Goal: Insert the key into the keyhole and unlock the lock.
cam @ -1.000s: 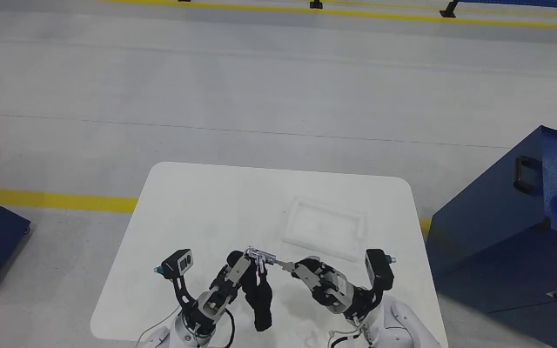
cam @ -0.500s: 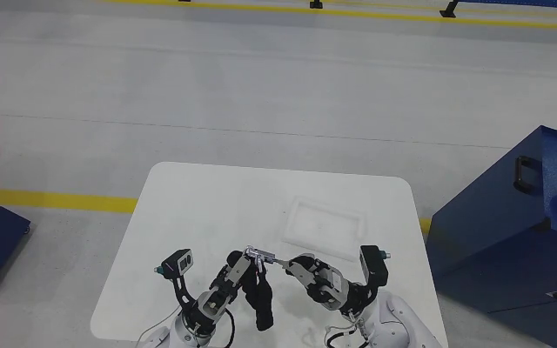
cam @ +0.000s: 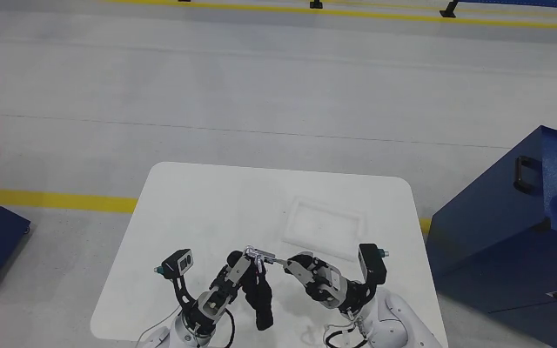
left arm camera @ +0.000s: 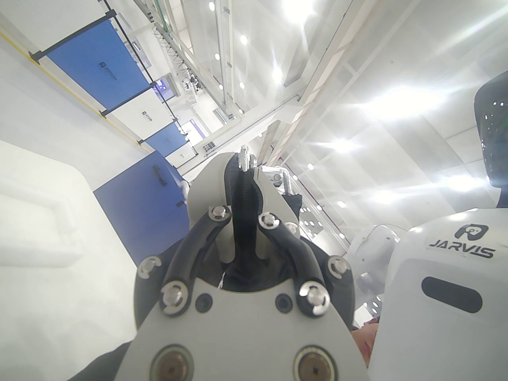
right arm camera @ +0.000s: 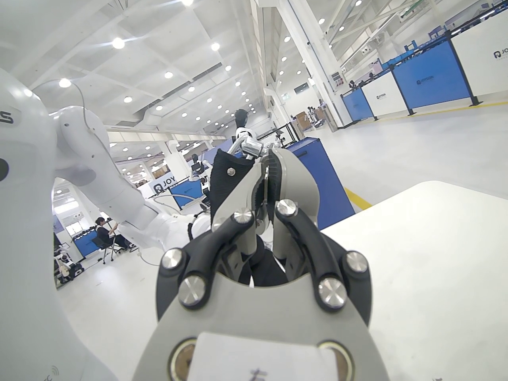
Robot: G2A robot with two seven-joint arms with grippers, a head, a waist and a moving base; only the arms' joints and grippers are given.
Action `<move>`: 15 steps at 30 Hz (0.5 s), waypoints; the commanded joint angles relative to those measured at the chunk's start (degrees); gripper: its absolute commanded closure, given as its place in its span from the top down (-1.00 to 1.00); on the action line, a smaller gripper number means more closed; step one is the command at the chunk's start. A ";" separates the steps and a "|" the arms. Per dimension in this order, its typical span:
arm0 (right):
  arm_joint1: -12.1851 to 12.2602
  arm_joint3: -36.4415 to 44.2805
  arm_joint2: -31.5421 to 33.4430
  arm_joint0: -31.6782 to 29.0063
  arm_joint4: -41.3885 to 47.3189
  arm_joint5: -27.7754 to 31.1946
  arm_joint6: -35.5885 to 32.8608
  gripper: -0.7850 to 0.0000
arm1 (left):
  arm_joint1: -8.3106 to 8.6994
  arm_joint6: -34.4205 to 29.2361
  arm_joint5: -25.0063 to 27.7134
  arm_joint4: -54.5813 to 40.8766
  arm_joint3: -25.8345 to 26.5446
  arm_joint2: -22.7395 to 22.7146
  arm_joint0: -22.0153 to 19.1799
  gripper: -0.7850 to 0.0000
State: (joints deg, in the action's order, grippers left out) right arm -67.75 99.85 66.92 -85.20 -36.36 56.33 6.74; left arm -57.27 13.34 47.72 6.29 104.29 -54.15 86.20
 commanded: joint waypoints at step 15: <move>-0.06 0.32 0.69 -0.62 -0.10 0.52 0.40 -0.07 | 0.00 0.00 0.00 0.00 0.00 0.00 0.00 -1.00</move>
State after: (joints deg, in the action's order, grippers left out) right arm -67.82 100.16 67.53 -85.74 -36.47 56.77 7.16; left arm -57.27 13.34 47.72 6.29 104.29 -54.15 86.20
